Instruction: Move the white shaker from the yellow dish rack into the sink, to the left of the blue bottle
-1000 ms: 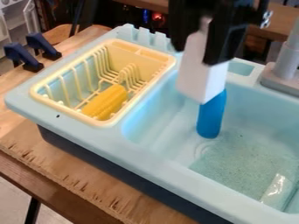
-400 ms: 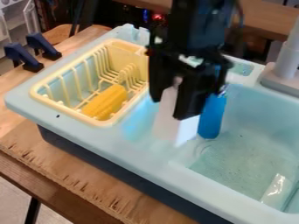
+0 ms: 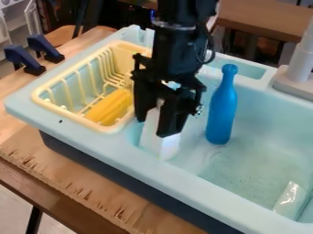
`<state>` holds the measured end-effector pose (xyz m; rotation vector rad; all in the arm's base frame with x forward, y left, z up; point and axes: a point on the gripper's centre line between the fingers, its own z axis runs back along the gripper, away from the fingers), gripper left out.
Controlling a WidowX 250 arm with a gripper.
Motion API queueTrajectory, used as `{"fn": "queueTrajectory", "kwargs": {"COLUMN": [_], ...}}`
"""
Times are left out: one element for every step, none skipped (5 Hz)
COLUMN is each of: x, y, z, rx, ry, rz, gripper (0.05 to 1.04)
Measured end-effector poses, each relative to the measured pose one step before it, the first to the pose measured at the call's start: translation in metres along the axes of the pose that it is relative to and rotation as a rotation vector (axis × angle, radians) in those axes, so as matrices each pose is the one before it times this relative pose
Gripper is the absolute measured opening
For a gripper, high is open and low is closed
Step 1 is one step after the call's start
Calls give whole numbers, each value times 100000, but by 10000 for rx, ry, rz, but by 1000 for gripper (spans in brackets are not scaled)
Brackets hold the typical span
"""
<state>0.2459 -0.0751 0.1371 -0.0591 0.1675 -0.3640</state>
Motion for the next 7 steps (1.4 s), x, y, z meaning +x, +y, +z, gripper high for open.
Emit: {"fn": "queueTrajectory", "kwargs": {"x": [340,308,71,126,-181,623,344], "y": [-409,-948,-753,-65,-29,-449,-467], "z": [-354,126,109,-7,176,3138,4578], "rx": [-183,55,47,14,102,687,1034], "ry": [-36,25,124,-73,139,-599,-1075], "rz": [-224,-217,-249,93,75,-188,-291], "gripper": [663,733,982,1008,1003,1002,1002]}}
